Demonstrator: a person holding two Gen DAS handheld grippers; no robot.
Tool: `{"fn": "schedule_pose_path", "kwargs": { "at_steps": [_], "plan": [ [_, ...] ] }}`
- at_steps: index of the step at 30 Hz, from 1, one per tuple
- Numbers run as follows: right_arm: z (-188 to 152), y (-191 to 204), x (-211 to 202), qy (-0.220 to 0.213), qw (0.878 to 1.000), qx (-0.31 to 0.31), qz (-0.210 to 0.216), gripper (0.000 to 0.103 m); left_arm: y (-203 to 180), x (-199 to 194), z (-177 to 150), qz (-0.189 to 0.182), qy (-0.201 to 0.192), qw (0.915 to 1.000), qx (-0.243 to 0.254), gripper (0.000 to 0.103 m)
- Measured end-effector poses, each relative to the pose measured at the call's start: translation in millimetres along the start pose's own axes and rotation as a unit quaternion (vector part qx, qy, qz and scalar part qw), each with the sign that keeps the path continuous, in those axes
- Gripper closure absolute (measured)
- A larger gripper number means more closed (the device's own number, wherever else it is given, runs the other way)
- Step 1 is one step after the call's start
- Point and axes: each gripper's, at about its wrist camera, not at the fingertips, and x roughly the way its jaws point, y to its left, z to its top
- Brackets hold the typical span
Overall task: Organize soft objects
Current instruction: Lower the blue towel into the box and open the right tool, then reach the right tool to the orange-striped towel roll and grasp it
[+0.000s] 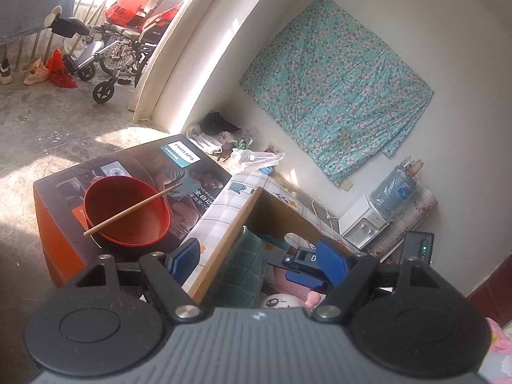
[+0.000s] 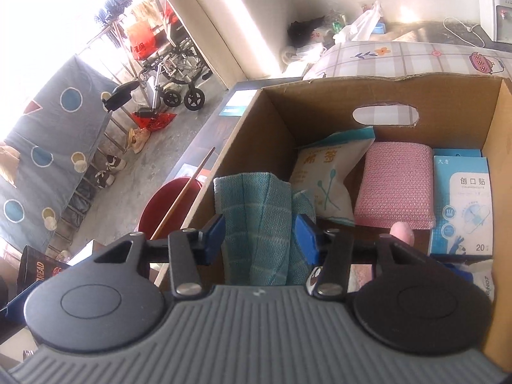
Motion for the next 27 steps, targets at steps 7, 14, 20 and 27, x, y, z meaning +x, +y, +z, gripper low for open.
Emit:
{"fn": "schedule_pose_path", "kwargs": {
  "at_steps": [7,14,20,27],
  "plan": [
    [-15,-4,-46,-0.041,0.999,0.000,0.029,0.062,-14,-23,-2,0.019,-0.044,0.9980,0.040,0.014],
    [-58,-43,-155,-0.135,0.991,0.010,0.021,0.059,-50,-34,-17,-0.030,-0.042,0.9947,0.089,0.008],
    [-115,-92,-248,-0.216,0.975,0.032,-0.037,0.056,-99,-37,-56,-0.083,-0.024,0.9841,0.155,0.007],
    [-191,-146,-316,-0.245,0.959,0.056,-0.134,0.053,-163,-41,-135,-0.173,0.031,0.9569,0.231,0.007]
  ]
}}
